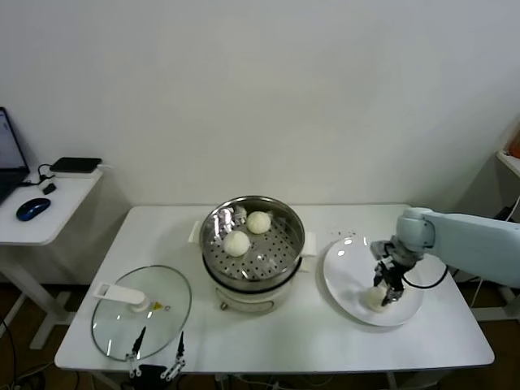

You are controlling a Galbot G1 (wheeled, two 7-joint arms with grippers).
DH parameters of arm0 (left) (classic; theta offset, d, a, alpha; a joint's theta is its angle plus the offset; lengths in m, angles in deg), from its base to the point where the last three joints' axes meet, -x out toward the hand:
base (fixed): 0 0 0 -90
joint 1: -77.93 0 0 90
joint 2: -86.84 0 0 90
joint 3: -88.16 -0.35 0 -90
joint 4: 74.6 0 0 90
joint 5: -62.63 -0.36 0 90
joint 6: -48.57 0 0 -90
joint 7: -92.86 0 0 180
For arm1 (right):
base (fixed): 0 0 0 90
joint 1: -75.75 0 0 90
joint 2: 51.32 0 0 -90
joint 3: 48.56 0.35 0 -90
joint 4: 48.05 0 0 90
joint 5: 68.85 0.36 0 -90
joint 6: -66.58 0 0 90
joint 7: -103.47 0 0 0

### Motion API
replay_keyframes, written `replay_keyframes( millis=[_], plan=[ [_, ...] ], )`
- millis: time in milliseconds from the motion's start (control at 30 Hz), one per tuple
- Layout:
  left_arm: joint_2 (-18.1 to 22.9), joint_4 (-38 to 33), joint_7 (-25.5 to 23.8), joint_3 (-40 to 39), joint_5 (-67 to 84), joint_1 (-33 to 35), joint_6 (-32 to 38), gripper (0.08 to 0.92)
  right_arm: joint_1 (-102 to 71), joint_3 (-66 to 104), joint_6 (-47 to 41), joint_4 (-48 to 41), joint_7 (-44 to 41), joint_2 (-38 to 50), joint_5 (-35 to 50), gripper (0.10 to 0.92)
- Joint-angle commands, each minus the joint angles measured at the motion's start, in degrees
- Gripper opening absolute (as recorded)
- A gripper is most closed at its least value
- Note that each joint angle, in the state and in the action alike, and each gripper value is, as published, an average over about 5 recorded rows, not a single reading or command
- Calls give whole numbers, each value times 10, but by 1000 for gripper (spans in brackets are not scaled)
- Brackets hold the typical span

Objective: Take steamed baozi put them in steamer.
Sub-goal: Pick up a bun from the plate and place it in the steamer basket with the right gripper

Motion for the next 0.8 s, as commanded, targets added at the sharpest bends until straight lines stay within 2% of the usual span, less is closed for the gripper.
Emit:
replay_keyframes(
  millis=[33, 233, 433, 667, 800],
  plan=[
    [28, -1, 0, -1, -1, 0, -1, 823, 132, -67, 44, 18, -20, -15, 28, 562],
    [28, -2, -1, -2, -2, 0, -1, 823, 257, -110, 110, 50, -45, -48, 74, 562],
    [28, 0, -1, -4, -4, -1, -1, 823, 359, -106, 244, 112, -64, -87, 65, 562],
    [28, 1, 0, -6, -5, -2, -1, 823, 359, -18, 299, 191, -45, -133, 40, 562],
    [28, 0, 0, -6, -6, -1, -1, 823, 328, 23, 322, 197, -28, -178, -9, 560]
  ],
)
